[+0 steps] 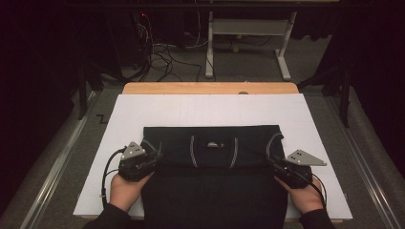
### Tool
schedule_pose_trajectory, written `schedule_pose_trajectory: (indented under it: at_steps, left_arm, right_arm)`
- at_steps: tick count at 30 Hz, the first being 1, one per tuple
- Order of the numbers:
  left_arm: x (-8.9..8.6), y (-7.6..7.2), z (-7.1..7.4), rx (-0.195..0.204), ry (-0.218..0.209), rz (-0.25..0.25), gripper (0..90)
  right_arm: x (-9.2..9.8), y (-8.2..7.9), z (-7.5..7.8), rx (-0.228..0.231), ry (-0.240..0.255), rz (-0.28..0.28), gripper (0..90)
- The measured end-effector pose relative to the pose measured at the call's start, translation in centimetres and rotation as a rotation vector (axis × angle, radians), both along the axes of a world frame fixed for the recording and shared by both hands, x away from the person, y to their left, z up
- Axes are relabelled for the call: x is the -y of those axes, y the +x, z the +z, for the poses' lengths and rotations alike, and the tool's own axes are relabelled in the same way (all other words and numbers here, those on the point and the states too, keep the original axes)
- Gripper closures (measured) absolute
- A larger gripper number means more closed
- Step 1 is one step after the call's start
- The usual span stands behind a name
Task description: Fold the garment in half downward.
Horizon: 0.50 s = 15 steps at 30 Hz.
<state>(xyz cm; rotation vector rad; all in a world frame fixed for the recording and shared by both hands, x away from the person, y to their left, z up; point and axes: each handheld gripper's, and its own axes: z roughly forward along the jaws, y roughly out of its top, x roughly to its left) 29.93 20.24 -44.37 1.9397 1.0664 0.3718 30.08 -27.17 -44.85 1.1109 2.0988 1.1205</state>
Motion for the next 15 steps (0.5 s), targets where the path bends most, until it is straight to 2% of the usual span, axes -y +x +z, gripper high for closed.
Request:
schedule_pose_trajectory:
  at_steps: [7,9,12,15]
  left_arm:
    - [0.1,-1.5,-0.5,-0.013,0.023,-0.026,69.6]
    - [0.1,-1.7,-0.9,-0.029,0.026,-0.025,69.6]
    - [0.1,-1.7,-1.5,-0.049,0.051,-0.020,69.5]
    - [0.0,-1.6,-1.8,-0.069,0.048,-0.016,69.2]
  right_arm:
    - [0.1,-1.5,-0.3,-0.002,-0.022,0.012,78.1]
    - [0.1,-1.9,-0.4,-0.009,-0.025,0.011,78.0]
    - [0.1,-2.2,-0.8,-0.025,-0.034,0.012,77.9]
    - [0.0,-2.3,-1.0,-0.038,-0.042,0.010,77.5]
